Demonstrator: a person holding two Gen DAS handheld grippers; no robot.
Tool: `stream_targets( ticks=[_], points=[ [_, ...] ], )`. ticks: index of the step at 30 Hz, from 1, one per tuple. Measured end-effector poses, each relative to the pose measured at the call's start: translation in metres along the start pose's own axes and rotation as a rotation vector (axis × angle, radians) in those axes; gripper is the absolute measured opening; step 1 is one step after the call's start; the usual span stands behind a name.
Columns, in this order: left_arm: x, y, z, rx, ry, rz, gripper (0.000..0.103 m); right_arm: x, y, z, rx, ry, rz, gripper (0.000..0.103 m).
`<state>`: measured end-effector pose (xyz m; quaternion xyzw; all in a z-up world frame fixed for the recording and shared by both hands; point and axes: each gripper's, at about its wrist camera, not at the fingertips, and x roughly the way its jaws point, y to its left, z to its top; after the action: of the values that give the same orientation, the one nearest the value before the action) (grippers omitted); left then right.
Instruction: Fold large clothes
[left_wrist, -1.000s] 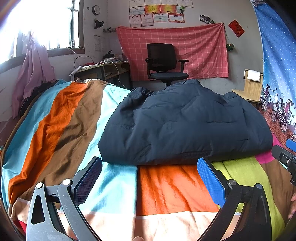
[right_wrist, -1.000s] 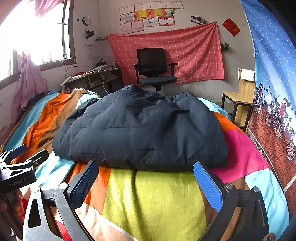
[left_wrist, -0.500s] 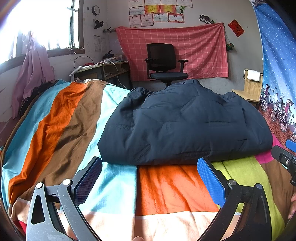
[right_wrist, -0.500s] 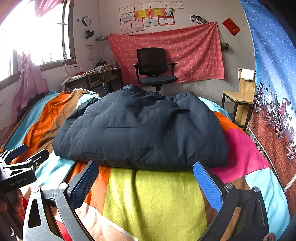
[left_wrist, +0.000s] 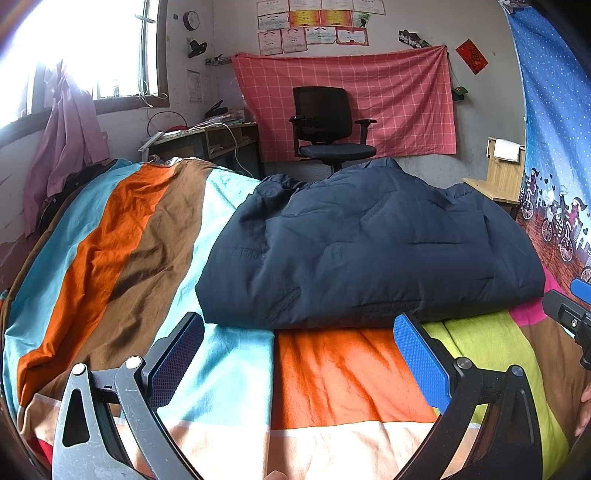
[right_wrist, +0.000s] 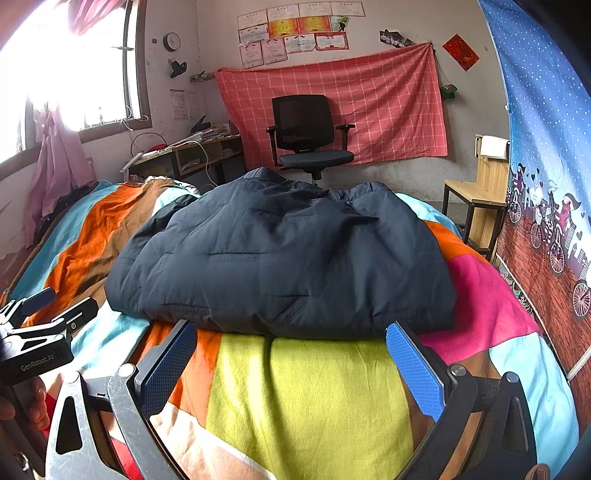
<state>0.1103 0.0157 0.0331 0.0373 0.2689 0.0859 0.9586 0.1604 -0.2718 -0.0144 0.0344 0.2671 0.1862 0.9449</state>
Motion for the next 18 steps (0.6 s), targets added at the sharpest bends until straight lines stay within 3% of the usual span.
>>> stream_targets(
  ticks=[18],
  points=[
    [-0.0005,-0.0032,-0.0003,0.000,-0.003,0.001,0.101,-0.0003,-0.0005,-0.0003,0.001,0.001,0.001,0.103]
  ],
)
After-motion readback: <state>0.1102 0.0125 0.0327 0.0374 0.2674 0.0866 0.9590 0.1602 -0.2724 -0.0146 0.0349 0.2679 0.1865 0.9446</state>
